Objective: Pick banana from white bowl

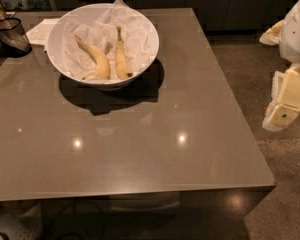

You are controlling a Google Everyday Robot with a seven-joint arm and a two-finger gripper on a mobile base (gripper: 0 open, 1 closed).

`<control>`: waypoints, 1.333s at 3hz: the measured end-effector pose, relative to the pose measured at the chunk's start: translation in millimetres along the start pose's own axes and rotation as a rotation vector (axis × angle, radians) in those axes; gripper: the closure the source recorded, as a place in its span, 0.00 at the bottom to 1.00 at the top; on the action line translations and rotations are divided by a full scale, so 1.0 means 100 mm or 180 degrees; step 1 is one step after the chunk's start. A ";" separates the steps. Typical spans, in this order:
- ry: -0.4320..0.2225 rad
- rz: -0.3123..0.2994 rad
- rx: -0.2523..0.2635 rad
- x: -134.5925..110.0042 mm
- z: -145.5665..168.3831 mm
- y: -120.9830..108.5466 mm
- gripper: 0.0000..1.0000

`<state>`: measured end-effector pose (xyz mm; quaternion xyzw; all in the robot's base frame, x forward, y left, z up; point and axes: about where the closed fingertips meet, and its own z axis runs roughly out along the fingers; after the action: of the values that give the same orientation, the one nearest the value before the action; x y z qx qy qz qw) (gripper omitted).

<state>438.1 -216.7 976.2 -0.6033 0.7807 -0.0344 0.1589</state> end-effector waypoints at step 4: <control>-0.0088 0.0146 -0.0079 -0.85 0.05 -0.43 0.00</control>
Offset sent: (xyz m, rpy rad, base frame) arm 0.0362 0.0383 0.0192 0.1284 0.0724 -0.1157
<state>498.4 -146.2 999.9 -0.5876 0.7925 -0.0127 0.1630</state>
